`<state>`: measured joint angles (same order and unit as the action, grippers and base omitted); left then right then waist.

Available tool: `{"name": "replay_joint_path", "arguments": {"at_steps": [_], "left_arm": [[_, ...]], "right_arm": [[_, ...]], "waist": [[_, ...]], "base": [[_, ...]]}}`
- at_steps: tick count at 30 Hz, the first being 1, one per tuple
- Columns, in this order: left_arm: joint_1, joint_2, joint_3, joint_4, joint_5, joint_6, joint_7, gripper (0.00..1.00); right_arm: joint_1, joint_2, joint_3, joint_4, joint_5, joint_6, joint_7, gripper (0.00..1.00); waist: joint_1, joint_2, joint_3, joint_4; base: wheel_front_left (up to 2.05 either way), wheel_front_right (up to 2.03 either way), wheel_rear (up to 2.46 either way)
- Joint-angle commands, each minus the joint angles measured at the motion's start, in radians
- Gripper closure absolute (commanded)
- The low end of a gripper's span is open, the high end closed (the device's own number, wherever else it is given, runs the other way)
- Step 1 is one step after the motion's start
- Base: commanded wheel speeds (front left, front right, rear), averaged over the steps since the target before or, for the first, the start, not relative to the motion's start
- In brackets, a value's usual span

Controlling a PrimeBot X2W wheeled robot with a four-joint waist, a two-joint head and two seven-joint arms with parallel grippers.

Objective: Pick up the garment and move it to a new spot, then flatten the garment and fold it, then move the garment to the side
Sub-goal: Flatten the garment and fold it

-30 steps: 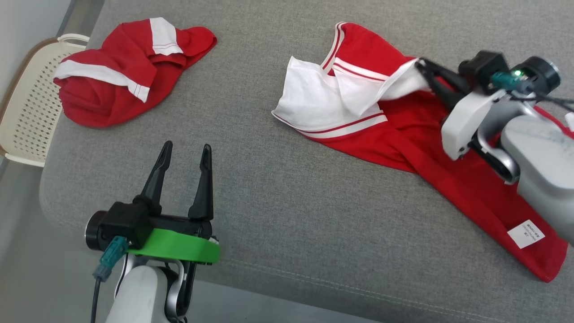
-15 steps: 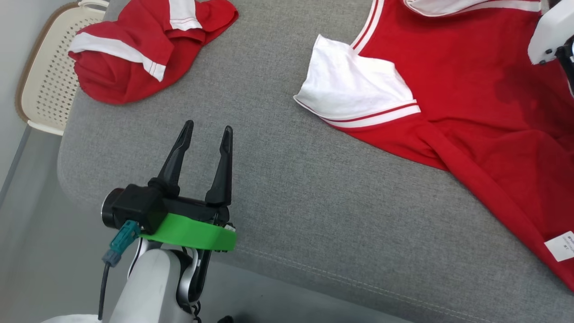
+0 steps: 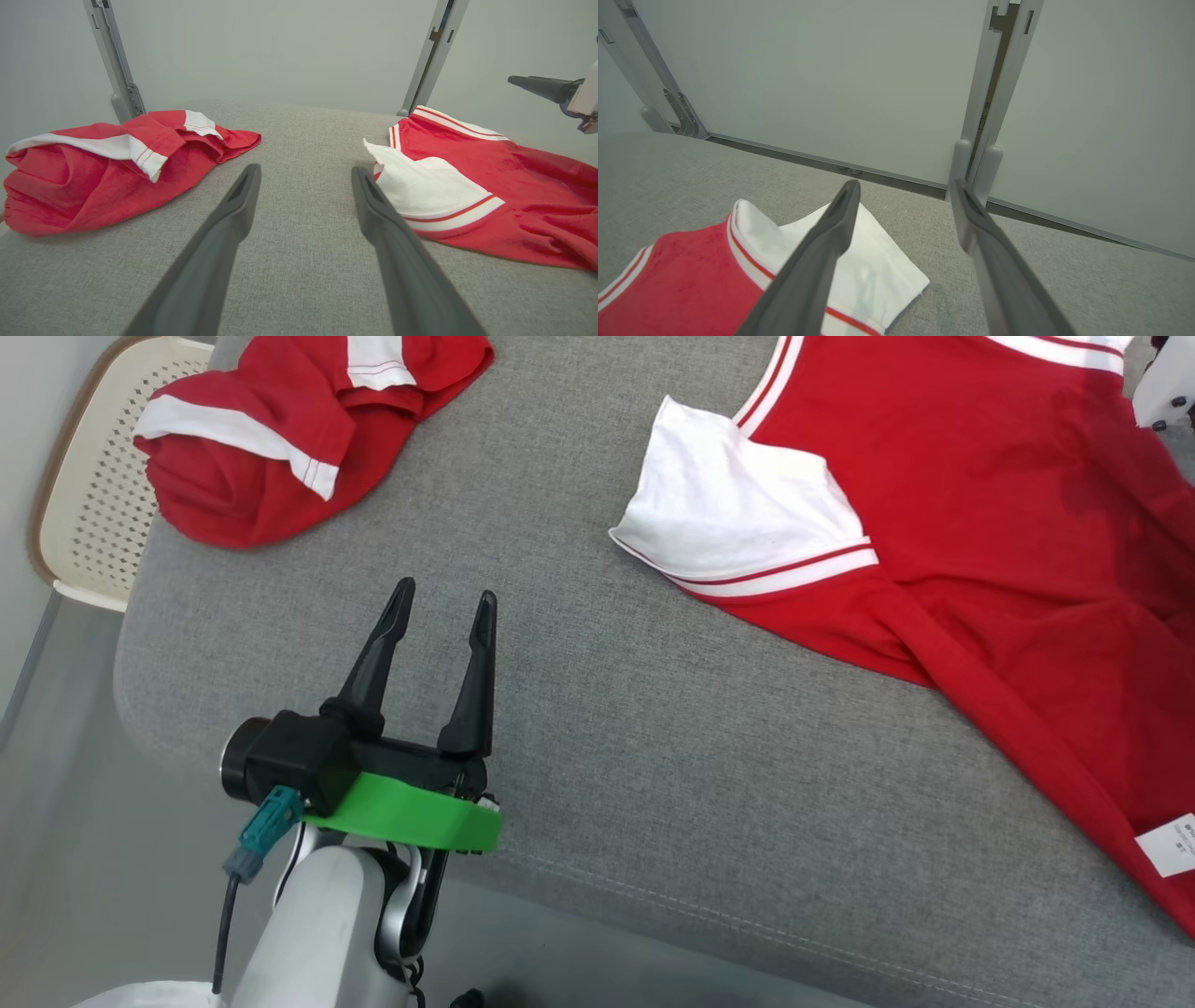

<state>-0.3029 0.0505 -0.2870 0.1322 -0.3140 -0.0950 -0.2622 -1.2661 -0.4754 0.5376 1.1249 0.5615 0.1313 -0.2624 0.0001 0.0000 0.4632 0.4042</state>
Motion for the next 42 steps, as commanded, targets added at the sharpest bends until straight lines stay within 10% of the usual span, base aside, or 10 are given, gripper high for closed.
{"name": "replay_joint_path", "arguments": {"at_steps": [1, 22, 42], "left_arm": [[-0.012, 0.001, 0.007, 0.001, 0.008, 0.005, -0.003, 0.0], [0.114, 0.055, 0.116, 0.046, 0.09, -0.007, -0.003, 0.0], [0.273, 0.101, 0.145, 0.02, 0.051, 0.029, 0.04, 0.0]], "right_arm": [[0.025, 0.0, -0.008, -0.015, -0.007, -0.001, -0.003, 0.0], [0.819, 0.226, -0.403, -0.811, -0.255, -0.001, -0.004, 0.0], [1.325, 0.394, -0.491, -1.102, -0.385, -0.001, 0.013, 0.0]], "waist": [[-0.0001, 0.0, -0.015, -0.018], [-0.0001, 0.0, -0.241, -0.249], [-0.0001, 0.0, -0.387, -0.348]], "base": [[0.0, 0.0, 0.0], [0.0, 0.0, 0.0], [0.0, 0.0, 0.0]]}}
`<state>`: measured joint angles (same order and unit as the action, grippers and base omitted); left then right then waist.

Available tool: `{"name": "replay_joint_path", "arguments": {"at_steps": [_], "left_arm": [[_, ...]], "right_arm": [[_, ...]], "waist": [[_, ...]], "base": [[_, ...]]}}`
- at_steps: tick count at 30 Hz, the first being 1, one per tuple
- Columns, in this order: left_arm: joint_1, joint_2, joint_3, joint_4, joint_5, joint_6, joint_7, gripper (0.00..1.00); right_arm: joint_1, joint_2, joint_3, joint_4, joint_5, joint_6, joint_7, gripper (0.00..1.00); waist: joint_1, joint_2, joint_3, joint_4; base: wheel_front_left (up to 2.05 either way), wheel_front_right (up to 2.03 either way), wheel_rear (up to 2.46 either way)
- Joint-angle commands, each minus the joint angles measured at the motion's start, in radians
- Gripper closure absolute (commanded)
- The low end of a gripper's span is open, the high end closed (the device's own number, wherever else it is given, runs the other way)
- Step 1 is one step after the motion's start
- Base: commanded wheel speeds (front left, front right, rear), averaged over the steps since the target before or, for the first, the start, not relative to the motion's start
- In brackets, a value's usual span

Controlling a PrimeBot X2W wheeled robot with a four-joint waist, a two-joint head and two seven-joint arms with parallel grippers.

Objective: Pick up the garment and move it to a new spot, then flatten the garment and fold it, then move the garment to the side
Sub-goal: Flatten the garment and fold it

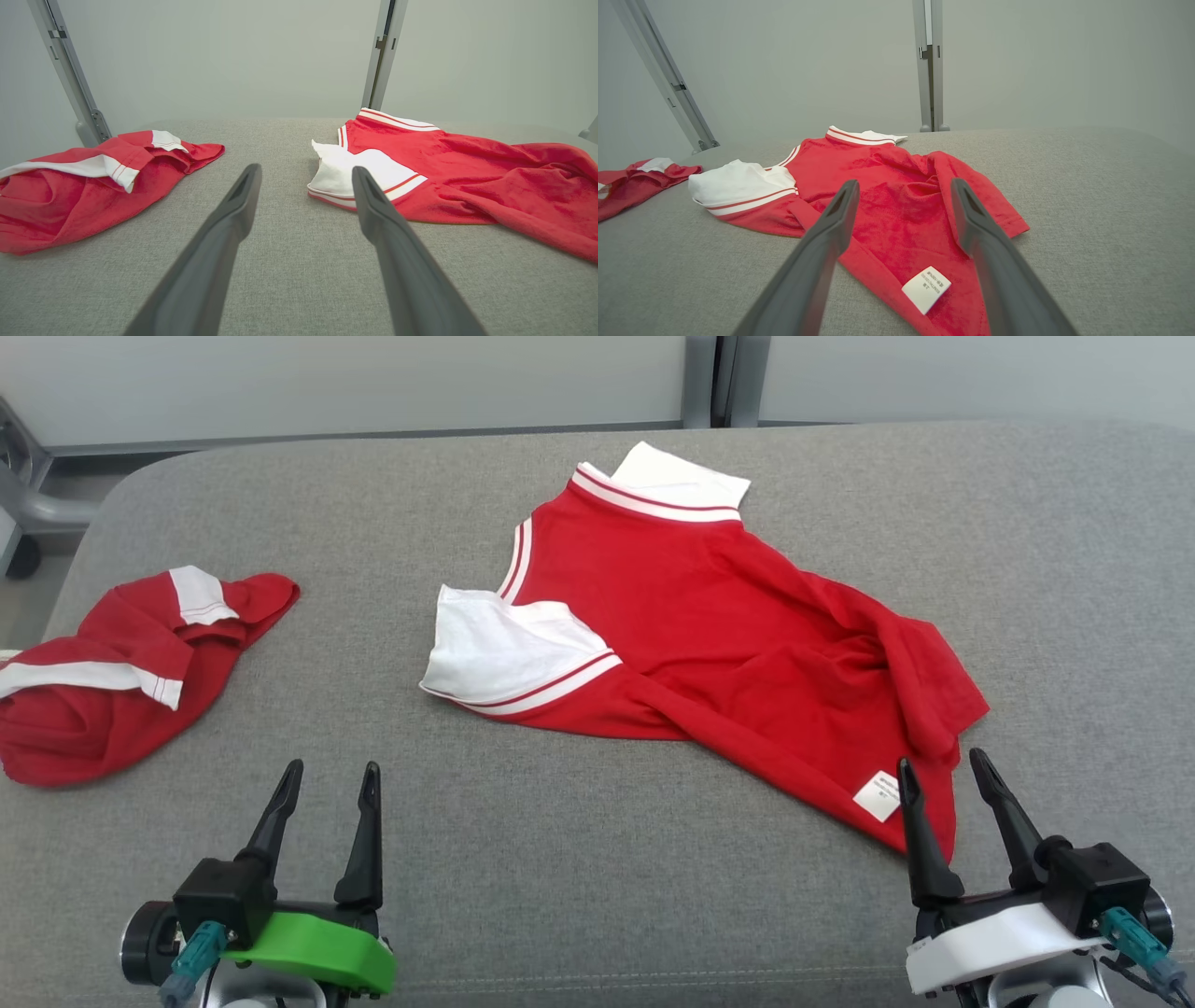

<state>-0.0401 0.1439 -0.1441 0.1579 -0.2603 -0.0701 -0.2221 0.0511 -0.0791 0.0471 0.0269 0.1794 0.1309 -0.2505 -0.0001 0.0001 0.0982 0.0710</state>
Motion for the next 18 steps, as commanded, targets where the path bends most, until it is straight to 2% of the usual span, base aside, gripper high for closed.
{"name": "replay_joint_path", "arguments": {"at_steps": [1, 18], "left_arm": [[0.015, 0.011, 0.003, -0.009, -0.004, 0.008, 0.005, 0.0], [0.04, 0.031, 0.001, -0.074, -0.018, 0.034, 0.051, 0.0]], "right_arm": [[0.019, 0.001, -0.002, -0.013, -0.008, 0.0, 0.004, 0.0], [0.065, 0.025, 0.014, -0.047, -0.012, 0.0, 0.021, 0.0]], "waist": [[0.0001, -0.0001, -0.026, -0.017], [0.0001, -0.0001, -0.037, -0.025]], "base": [[0.0, 0.0, 0.0], [0.0, 0.0, 0.0]]}}
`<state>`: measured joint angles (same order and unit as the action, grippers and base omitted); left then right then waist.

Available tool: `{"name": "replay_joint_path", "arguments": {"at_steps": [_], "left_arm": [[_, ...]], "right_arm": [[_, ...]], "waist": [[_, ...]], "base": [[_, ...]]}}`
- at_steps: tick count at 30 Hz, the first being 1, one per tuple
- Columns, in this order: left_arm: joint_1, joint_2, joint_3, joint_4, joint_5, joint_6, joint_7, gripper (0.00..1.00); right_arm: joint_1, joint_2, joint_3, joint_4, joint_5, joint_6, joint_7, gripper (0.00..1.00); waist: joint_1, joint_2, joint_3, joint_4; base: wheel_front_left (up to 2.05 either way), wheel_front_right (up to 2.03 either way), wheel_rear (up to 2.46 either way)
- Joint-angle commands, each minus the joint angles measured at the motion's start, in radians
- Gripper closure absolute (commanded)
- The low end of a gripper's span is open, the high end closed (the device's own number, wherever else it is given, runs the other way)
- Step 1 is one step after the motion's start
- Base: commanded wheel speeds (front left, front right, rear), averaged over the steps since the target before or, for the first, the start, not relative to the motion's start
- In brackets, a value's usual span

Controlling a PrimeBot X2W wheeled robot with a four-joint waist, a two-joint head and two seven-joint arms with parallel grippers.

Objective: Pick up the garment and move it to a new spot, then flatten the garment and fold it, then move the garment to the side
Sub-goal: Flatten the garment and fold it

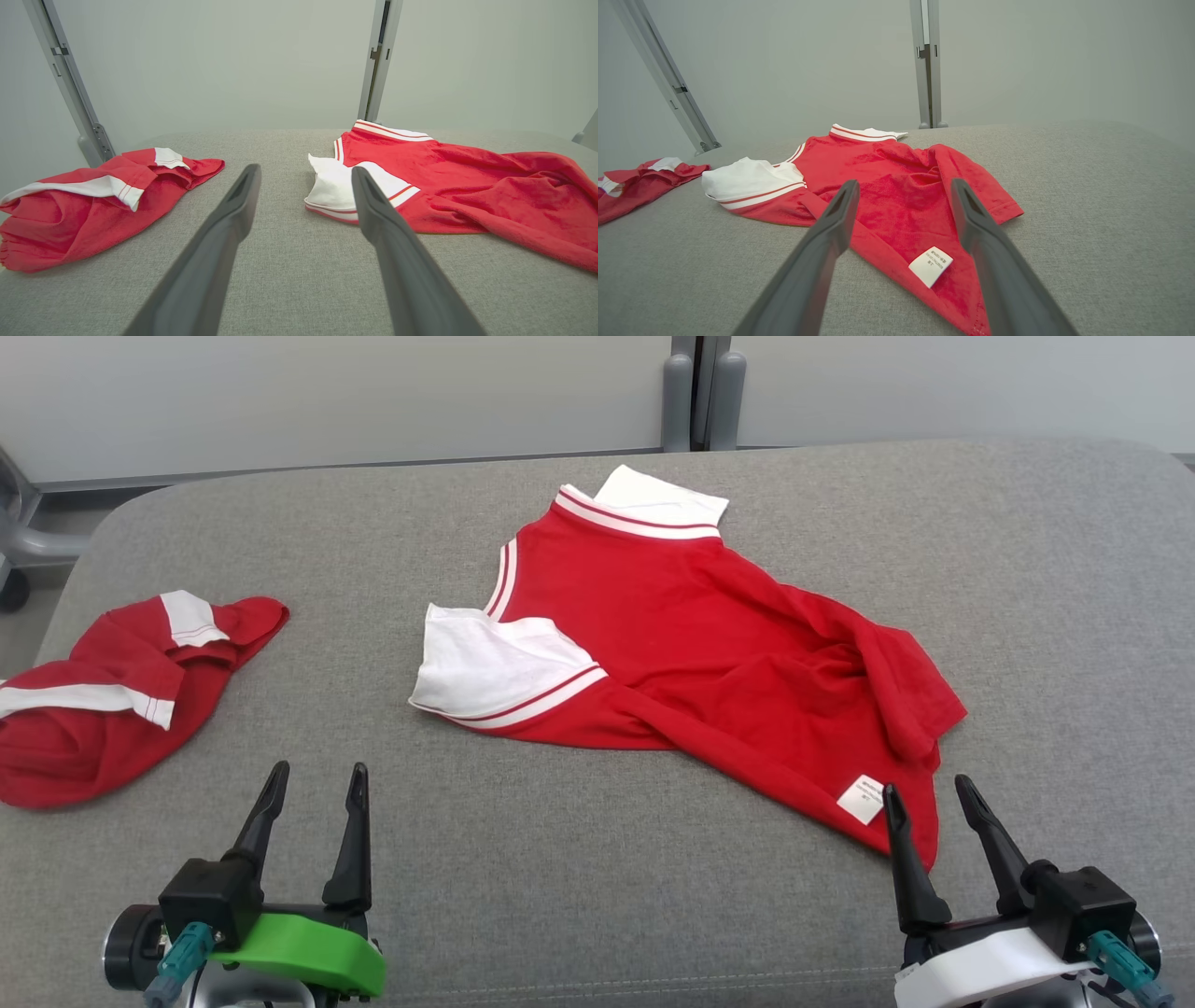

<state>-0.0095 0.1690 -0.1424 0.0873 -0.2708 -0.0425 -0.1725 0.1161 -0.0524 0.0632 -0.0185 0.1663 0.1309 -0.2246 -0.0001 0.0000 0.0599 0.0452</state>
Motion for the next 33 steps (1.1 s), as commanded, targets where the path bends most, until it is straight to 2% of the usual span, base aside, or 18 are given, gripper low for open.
{"name": "replay_joint_path", "arguments": {"at_steps": [1, 6, 10, 18, 25, 33], "left_arm": [[0.008, 0.006, -0.002, -0.004, -0.009, 0.006, 0.002, 0.0], [-0.006, 0.006, -0.007, -0.009, -0.013, 0.006, 0.003, 0.0], [-0.038, 0.0, -0.006, -0.016, -0.034, -0.012, -0.003, 0.0], [-0.218, 0.018, -0.042, 0.032, -0.132, -0.065, 0.143, 0.0], [-0.465, 0.073, -0.093, 0.244, -0.258, -0.087, 0.359, 0.0], [-0.683, 0.134, -0.152, 0.496, -0.383, -0.089, 0.497, 0.0]], "right_arm": [[-0.004, -0.001, -0.003, -0.001, 0.002, 0.0, -0.006, 0.0], [-0.013, 0.0, -0.004, 0.003, 0.002, 0.0, -0.007, 0.0], [-0.021, 0.0, -0.003, -0.002, 0.002, 0.0, -0.007, 0.0], [-0.07, 0.0, -0.003, -0.017, -0.019, 0.0, -0.004, 0.0], [-0.122, 0.0, 0.019, -0.008, -0.02, 0.0, -0.015, 0.0], [-0.17, 0.001, 0.045, 0.012, 0.011, 0.0, -0.033, 0.0]], "waist": [[0.0001, 0.0, 0.002, 0.001], [0.0001, 0.0, 0.009, 0.002], [0.0001, 0.0, 0.023, 0.0], [0.0001, 0.0, 0.094, -0.032], [0.0001, 0.0, 0.168, -0.098], [0.0001, 0.0, 0.254, -0.17]], "base": [[0.0, 0.0, 0.0], [0.0, 0.0, 0.0], [0.0, 0.0, 0.0], [0.0, 0.0, 0.0], [0.0, 0.0, 0.0], [0.0, 0.0, 0.0]]}}
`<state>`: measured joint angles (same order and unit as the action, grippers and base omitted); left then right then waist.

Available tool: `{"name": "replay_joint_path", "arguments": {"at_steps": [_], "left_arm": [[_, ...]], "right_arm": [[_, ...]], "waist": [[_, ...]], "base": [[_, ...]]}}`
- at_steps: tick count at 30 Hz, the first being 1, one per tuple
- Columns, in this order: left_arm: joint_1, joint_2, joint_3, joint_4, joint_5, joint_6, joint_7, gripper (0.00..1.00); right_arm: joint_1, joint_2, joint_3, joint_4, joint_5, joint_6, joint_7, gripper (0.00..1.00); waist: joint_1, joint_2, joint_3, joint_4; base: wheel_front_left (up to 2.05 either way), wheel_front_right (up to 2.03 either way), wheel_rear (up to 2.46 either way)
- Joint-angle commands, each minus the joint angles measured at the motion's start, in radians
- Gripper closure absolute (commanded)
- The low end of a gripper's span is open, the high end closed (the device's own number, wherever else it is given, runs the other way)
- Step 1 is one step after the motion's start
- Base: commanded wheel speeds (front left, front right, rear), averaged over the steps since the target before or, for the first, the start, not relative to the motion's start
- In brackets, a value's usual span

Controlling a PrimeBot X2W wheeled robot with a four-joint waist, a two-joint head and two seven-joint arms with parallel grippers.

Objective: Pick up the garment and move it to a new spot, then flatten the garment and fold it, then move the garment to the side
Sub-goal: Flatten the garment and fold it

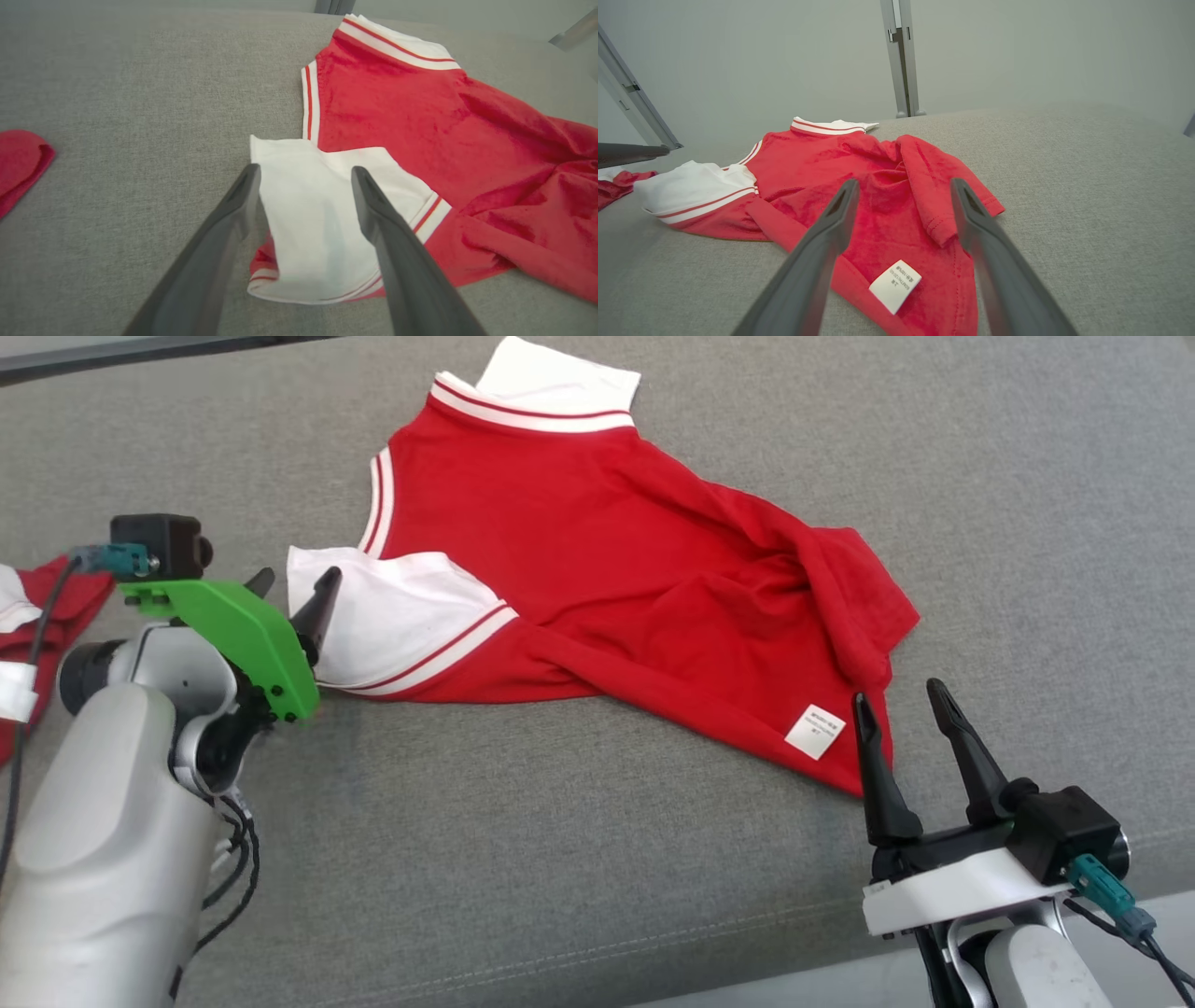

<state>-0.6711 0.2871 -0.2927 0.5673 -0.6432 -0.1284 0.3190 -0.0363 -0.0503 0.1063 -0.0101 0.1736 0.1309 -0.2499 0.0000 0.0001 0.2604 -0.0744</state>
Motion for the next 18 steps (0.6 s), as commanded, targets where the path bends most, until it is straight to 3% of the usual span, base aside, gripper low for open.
{"name": "replay_joint_path", "arguments": {"at_steps": [1, 18], "left_arm": [[-0.042, 0.023, -0.012, 0.036, -0.027, -0.003, 0.014, 0.0], [-0.19, 0.089, -0.107, 0.287, -0.163, -0.003, -0.006, 0.0]], "right_arm": [[-0.022, -0.001, 0.004, 0.006, 0.007, 0.0, -0.009, 0.0], [-0.063, -0.001, 0.016, 0.025, 0.023, 0.0, -0.016, 0.0]], "waist": [[0.0, -0.0001, 0.061, -0.057], [0.0, -0.0001, 0.097, -0.087]], "base": [[0.0, 0.0, 0.0], [0.0, 0.0, 0.0]]}}
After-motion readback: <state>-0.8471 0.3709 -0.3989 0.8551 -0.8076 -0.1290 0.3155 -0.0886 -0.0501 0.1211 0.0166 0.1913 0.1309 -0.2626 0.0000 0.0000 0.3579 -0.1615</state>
